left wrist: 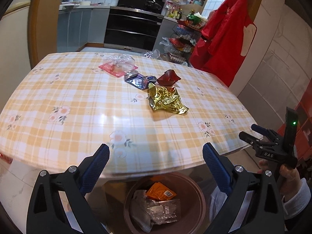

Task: Collect trash
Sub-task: 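Lower the white foam sleeve into the bin and open the left gripper, then grasp the crumpled gold foil wrapper with the left gripper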

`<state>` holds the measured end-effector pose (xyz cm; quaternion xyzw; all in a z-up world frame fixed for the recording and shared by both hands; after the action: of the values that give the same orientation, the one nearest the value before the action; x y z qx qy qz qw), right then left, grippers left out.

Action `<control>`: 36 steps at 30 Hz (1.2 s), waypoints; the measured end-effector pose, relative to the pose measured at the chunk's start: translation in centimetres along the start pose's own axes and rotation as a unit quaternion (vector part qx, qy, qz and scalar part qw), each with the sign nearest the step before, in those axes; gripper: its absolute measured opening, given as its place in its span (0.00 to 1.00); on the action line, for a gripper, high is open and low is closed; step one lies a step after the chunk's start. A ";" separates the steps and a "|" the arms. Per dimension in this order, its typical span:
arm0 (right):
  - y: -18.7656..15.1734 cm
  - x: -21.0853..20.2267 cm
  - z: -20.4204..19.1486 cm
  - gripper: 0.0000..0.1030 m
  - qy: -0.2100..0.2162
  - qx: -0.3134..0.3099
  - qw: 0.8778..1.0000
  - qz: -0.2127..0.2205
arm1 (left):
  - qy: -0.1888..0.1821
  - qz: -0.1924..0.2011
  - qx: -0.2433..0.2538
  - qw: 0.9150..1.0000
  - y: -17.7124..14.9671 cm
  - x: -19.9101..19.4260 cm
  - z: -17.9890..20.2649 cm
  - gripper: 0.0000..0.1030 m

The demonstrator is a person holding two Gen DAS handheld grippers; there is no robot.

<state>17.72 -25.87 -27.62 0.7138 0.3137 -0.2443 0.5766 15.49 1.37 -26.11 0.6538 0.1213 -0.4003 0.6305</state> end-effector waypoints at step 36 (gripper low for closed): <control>8.1 14.3 2.3 0.94 0.011 0.016 0.999 -0.035 | -0.035 -0.085 -0.015 0.996 7.1 25.5 -1.5 0.59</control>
<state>33.41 -26.82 -32.88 0.7140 0.3412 -0.2615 0.5527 37.32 -7.35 -38.34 0.6171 0.1603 -0.4733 0.6078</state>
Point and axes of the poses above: each gripper's, at about its wrist camera, not at the fingertips, and x roughly the way its jaws point, z to its right, y to its top, the point moved 10 cm from there along x, roughly the way its jaws point, and after that the axes turned 13 degrees about x, right-handed, at the moved point
